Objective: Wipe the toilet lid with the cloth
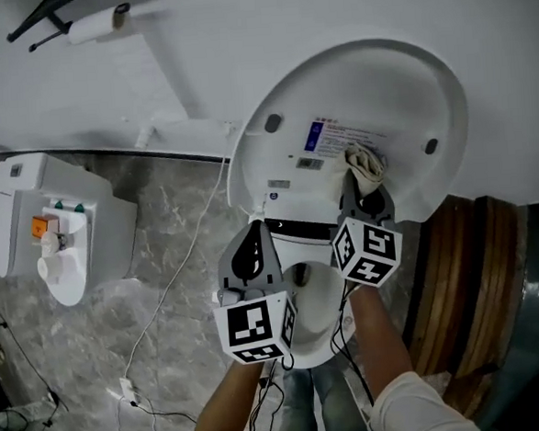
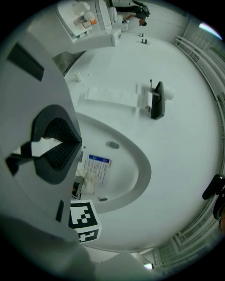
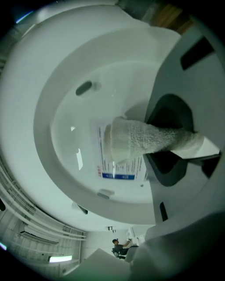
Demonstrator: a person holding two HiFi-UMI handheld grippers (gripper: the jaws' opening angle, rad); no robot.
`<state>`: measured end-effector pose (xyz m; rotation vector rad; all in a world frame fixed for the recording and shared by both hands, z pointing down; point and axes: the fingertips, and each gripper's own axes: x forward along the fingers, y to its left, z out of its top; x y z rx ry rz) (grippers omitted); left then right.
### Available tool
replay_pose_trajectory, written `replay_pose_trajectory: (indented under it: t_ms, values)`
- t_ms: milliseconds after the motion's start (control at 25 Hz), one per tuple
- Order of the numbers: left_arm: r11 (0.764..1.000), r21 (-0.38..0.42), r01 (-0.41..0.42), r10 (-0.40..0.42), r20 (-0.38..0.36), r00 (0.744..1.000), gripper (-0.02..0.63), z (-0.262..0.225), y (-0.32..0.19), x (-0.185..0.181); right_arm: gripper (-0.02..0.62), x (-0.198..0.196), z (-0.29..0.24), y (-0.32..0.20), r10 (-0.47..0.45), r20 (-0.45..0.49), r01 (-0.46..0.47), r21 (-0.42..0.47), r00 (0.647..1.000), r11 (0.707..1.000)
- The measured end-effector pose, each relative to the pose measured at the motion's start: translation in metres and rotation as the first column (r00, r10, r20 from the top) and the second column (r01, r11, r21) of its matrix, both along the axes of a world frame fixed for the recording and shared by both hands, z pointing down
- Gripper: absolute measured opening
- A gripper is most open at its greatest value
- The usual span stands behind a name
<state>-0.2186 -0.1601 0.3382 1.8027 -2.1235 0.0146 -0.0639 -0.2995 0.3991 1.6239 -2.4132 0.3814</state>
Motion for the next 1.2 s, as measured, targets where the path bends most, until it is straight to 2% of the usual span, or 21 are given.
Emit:
replay_pose_trajectory:
  t_ms: [200,280,400,560,680,800,920,1040,1200]
  values:
    - [0.987,0.009,-0.159,0.159,-0.012,0.987,0.003,0.001,-0.036,0.088,0.087,0.107,0.007,-0.016,0.181,-0.018,-0.181,-0.012,0.983,0.983]
    - [0.981,0.003,-0.194,0.194,-0.023,0.981,0.003,0.005,-0.044,0.111,0.087,0.125,0.01,-0.016,0.211,-0.025,-0.212,-0.02,0.977,0.977]
    - [0.978,-0.005,-0.207,0.207,-0.041,0.977,0.003,0.01,-0.048,0.126,0.087,0.121,0.009,-0.011,0.186,-0.018,-0.187,-0.019,0.982,0.982]
    - [0.987,-0.006,-0.163,0.162,-0.032,0.986,0.003,0.01,-0.043,0.107,0.087,0.073,0.004,0.004,0.078,0.026,-0.078,-0.008,0.997,0.997]
    - [0.997,-0.009,-0.078,0.077,-0.025,0.997,0.003,0.012,-0.031,0.066,0.086,0.011,0.007,0.022,-0.043,0.057,0.043,-0.012,0.997,0.999]
    - [1.0,-0.02,0.019,-0.02,-0.026,0.999,0.003,0.02,-0.009,0.016,0.087,-0.055,0.018,0.04,-0.159,0.065,0.16,-0.019,0.985,0.987]
    - [0.993,-0.043,0.113,-0.113,-0.006,0.994,0.003,0.035,0.021,-0.032,0.087,-0.112,0.035,0.055,-0.239,0.062,0.241,-0.031,0.969,0.97]
    - [0.976,-0.08,0.203,-0.204,-0.001,0.979,0.003,0.052,0.056,-0.069,0.087,-0.155,0.049,0.066,-0.295,0.051,0.297,-0.042,0.954,0.954]
    - [0.961,-0.111,0.253,-0.256,-0.01,0.967,0.003,0.066,0.076,-0.089,0.087,-0.176,0.064,0.065,-0.307,0.027,0.308,-0.054,0.951,0.95]
